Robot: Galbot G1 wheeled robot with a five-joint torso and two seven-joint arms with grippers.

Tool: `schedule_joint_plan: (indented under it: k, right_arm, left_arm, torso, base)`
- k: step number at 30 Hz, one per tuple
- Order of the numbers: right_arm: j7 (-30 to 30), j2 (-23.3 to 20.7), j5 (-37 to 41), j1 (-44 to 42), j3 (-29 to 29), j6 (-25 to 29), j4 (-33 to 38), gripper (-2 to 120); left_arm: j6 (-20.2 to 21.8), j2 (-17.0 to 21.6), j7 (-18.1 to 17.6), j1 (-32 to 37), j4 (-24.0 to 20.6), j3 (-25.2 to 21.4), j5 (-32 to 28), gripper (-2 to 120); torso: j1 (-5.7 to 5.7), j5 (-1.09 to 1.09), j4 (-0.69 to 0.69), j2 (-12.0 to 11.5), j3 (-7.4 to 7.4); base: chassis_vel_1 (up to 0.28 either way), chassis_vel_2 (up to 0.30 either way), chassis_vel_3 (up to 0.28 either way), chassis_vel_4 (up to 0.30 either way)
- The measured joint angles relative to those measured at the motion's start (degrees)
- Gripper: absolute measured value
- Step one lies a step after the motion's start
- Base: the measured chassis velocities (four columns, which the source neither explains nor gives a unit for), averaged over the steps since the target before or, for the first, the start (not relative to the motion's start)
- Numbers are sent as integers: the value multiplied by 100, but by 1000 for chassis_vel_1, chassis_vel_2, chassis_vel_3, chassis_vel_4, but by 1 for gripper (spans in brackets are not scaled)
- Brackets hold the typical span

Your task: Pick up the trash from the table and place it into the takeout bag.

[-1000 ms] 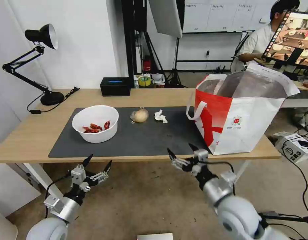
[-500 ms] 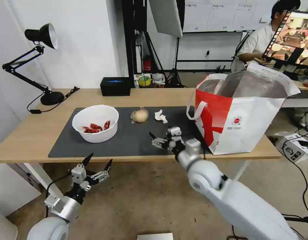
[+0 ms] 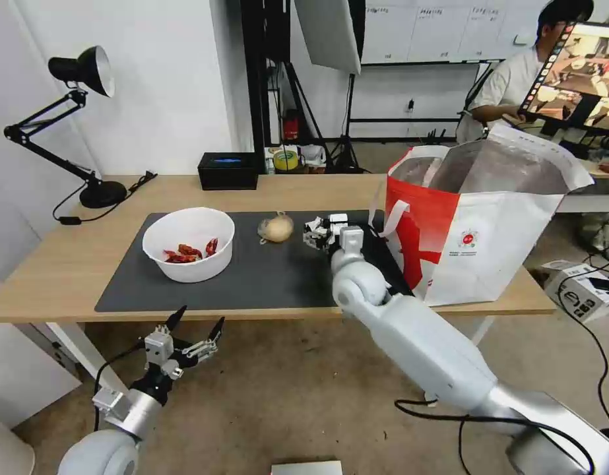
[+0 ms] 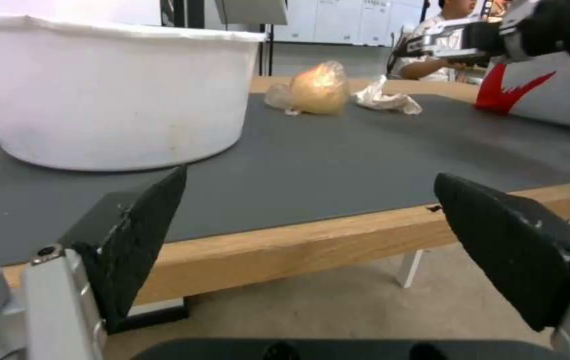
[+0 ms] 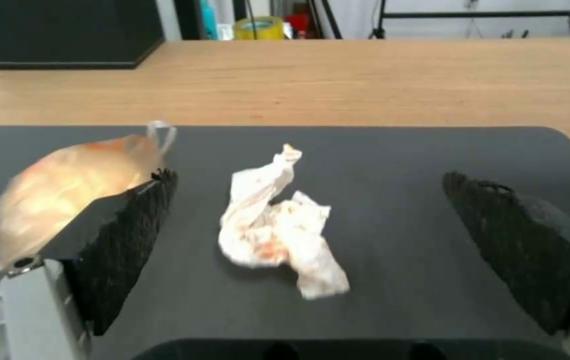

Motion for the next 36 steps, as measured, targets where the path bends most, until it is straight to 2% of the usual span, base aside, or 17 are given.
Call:
schedule_joint_plan:
  k: [6, 12, 20, 36]
  right_arm:
    - [1, 276, -3, 242, -38, -38, -544, 100]
    - [11, 512, 84, 379, -40, -323, -967, 100]
    - [-44, 734, 152, 394, 8, -502, -1206, 100]
    - [-229, 898, -81, 408, 197, -486, -1623, 100]
  left_arm:
    - [-3, 4, 0, -56, 15, 17, -11, 100]
    - [-20, 24, 2, -63, 68, 12, -43, 100]
    - [-36, 68, 26, -63, 92, -14, -86, 100]
    - [-58, 74, 38, -105, 154, 14, -103, 100]
  torso:
    - [0, 0, -1, 0, 0]
    - [0, 0, 0, 0, 0]
    - [-1, 0, 0, 1, -1]
    - [-1, 1, -1, 1, -1]
  base:
    - [0, 0, 0, 0]
    - [0, 0, 0, 0]
    - [0, 0, 0, 0]
    - [0, 0, 0, 0]
